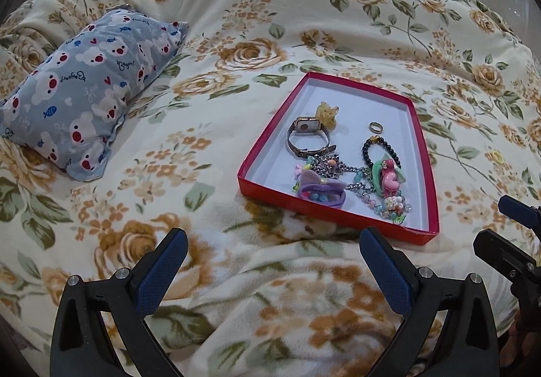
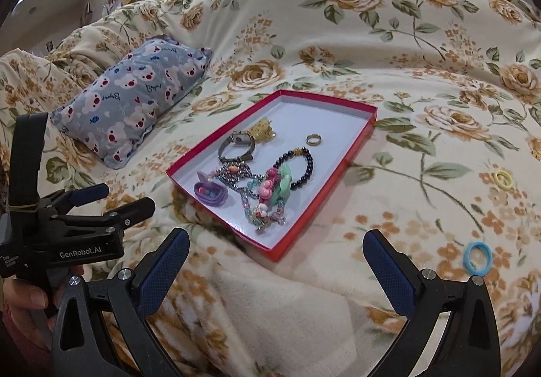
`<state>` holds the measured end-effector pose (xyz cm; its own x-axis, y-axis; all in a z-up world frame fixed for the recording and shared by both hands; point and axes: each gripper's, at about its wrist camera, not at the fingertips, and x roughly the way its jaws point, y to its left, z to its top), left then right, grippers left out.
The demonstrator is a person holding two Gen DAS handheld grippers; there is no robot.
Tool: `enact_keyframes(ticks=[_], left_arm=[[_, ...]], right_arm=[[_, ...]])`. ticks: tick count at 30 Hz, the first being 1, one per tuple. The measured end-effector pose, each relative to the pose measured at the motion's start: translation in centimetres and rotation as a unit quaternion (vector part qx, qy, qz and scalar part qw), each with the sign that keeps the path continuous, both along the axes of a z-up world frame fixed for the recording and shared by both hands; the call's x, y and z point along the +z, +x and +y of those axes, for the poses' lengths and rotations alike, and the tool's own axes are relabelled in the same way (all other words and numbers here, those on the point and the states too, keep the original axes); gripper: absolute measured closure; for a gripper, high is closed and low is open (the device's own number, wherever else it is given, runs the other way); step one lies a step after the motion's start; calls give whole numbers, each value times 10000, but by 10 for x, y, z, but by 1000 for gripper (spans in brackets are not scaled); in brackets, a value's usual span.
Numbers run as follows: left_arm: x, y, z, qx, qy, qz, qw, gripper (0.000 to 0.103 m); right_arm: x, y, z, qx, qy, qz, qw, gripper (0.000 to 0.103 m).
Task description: Organize jewelry
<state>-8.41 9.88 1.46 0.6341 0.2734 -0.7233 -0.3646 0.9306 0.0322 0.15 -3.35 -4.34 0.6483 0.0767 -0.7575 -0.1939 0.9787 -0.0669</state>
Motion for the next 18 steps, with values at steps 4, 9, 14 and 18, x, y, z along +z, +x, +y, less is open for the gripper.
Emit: enact_keyframes(ticks=[4, 9, 14, 18], left_arm=[[1, -2, -1, 12, 26, -4, 10000, 1], [3, -5, -2, 1, 115, -38, 9999, 1], [3, -8, -5, 12, 193, -59, 9998, 1], [5, -11, -6, 31, 210, -89, 9997, 1]], right_arm=[[-2, 0, 0, -5, -15, 32, 10000, 0], [-1, 0, 2, 32, -19, 27, 10000, 0], [0, 0, 3, 27, 12, 9, 10000, 0], [1, 0, 3, 34, 6, -21, 10000, 0]])
